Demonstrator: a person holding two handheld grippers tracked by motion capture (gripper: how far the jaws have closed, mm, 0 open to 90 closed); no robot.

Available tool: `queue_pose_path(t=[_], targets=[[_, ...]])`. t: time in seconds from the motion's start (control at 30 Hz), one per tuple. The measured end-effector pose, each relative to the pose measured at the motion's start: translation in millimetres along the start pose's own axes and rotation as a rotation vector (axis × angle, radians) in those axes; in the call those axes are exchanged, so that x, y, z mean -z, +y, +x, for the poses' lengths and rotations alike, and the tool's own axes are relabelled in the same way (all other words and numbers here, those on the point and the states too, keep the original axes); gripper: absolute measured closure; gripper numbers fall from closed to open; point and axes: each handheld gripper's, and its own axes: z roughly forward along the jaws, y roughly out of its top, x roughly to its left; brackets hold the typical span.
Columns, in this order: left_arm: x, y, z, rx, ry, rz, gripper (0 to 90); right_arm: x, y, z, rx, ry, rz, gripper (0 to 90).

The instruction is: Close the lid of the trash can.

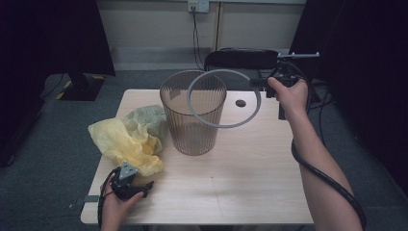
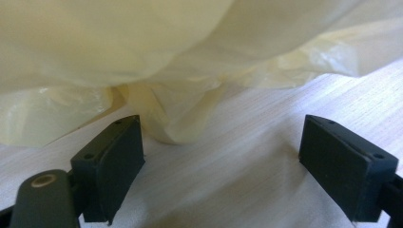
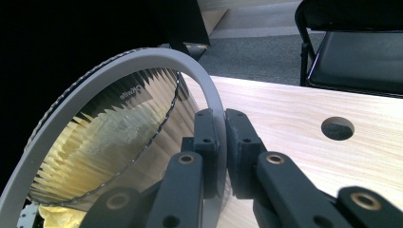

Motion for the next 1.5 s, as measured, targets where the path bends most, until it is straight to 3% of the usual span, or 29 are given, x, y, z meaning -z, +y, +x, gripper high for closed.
queue_pose_path(t=[0.5,1.5], targets=[[0.1,0.0,0.1,-0.001,0.002,0.0,14.3,-18.8,5.3,8.7,0.002,-0.005,-0.009,83.6],[0.1,0.0,0.1,-0.001,0.001,0.0,14.3,-48.9,10.7,20.8,-0.061,-0.018,-0.072,83.6]])
